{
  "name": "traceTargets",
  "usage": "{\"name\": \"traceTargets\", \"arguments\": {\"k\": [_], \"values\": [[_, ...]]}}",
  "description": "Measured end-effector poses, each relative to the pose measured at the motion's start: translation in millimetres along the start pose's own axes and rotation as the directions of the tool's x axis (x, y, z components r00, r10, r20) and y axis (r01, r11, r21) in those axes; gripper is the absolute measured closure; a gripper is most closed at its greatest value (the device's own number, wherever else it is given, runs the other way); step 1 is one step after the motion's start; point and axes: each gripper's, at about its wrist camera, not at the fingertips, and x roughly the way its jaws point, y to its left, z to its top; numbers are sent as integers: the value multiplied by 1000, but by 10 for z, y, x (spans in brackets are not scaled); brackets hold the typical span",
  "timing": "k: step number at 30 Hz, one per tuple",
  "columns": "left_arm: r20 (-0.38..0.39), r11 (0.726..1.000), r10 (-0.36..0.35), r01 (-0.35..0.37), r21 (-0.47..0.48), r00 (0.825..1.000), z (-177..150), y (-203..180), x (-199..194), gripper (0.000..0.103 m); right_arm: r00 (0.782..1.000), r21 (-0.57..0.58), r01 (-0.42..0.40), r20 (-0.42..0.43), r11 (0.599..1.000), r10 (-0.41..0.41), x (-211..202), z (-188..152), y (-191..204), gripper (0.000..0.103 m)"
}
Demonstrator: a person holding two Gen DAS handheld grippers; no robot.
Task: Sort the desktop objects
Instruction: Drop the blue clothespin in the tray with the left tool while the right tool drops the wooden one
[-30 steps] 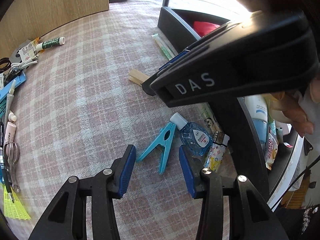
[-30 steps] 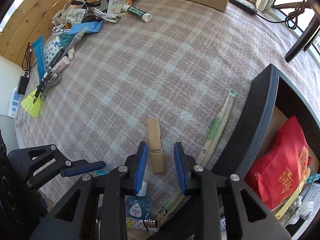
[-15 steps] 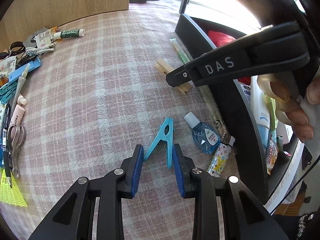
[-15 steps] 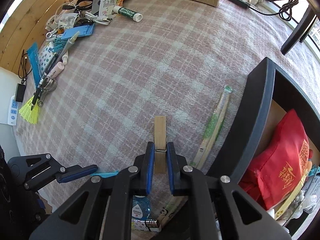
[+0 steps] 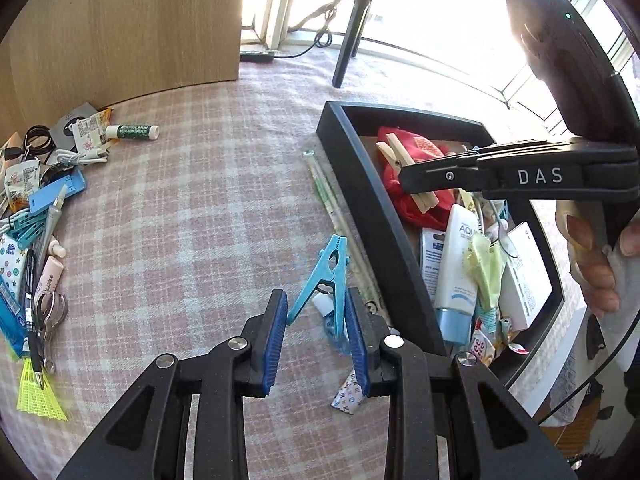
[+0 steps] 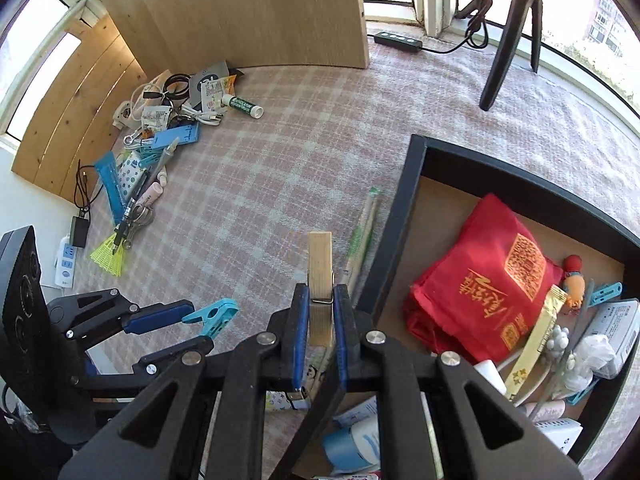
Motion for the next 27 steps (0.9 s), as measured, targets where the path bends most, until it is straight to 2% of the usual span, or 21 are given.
{"name": "traceTargets", "arguments": {"k": [2,8,13,17,19,20,23,27], "values": [[2,1000,-22,22,16,1000,60,-153,-58,75,1000,32,21,21,999,-22,-151,-76,-204,91],[-16,994,-74,75,81,997,257,-690,144,75,994,172,84,60,982,-96,-521,-377,-939,91],[-45,991,-65,70,112,997,308,-970,353,75,988,293,120,62,949,-144,-695,-702,-1532,91],[-23,985,-52,55,161,998,332,-1130,354,75,983,367,139,59,920,-173,-754,-902,-1867,91],[-22,981,-44,48,187,999,347,-1170,322,65,981,374,144,68,916,-182,-766,-960,-1944,90],[-18,983,-28,31,181,999,357,-1156,299,51,982,368,141,68,919,-178,-770,-972,-1951,90],[13,989,-12,10,151,1000,388,-1025,198,48,982,377,137,68,916,-175,-802,-969,-1932,70],[39,996,40,-43,81,998,385,-712,81,50,981,352,123,95,928,-167,-839,-897,-1808,68]]}}
